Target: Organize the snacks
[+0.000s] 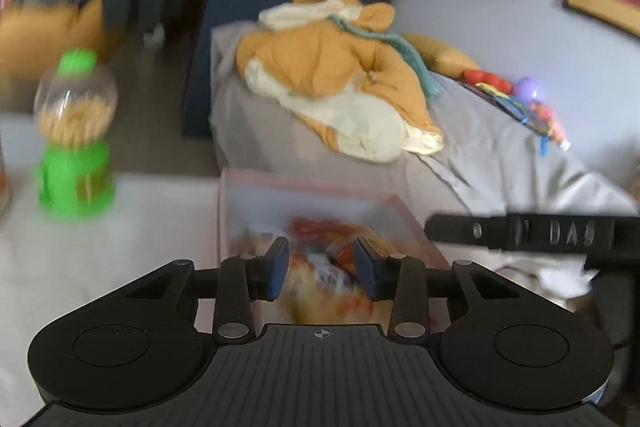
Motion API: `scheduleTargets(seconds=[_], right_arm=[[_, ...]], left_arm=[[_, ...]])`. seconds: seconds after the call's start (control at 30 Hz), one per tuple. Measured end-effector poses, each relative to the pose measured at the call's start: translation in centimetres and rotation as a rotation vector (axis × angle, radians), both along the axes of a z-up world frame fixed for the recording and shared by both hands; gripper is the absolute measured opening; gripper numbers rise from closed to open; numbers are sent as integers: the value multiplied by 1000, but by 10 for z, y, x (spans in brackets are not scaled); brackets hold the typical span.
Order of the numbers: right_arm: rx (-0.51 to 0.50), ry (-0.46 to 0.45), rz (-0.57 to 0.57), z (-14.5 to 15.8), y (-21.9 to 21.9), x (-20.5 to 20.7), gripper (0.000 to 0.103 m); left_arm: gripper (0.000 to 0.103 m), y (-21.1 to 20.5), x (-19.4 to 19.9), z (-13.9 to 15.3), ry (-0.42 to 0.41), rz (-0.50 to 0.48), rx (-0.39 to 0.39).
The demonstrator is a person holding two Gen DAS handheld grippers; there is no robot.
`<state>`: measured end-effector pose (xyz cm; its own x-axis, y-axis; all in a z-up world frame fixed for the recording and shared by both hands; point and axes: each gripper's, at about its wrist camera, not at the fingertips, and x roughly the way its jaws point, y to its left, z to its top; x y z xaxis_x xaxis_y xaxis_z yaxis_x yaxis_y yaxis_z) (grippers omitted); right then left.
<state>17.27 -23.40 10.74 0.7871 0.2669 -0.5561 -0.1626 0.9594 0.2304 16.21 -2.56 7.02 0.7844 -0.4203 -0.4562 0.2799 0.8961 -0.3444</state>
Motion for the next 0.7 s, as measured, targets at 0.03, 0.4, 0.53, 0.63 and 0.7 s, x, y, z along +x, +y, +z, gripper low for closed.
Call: scheduleTargets(seconds=[0.03,0.4,0.53,0.63,0.7], right_arm=[[-4,29,-2,-6,0,3,61],[-151,-28,15,-58,24,-101,88],[-164,37,89,-77,43,-126,88],[-164,97,80,-96,51,-129,88],[-196,141,57,-109,56,-126,88]], left_arm=[[41,5,-9,-1,-14,-2,7],[41,4,-135,-42,12,39,266],[42,6,-147,-60,66,95,280],[41,10,-150,-67,79,126,280],[41,8,-149,-68,79,137,287]])
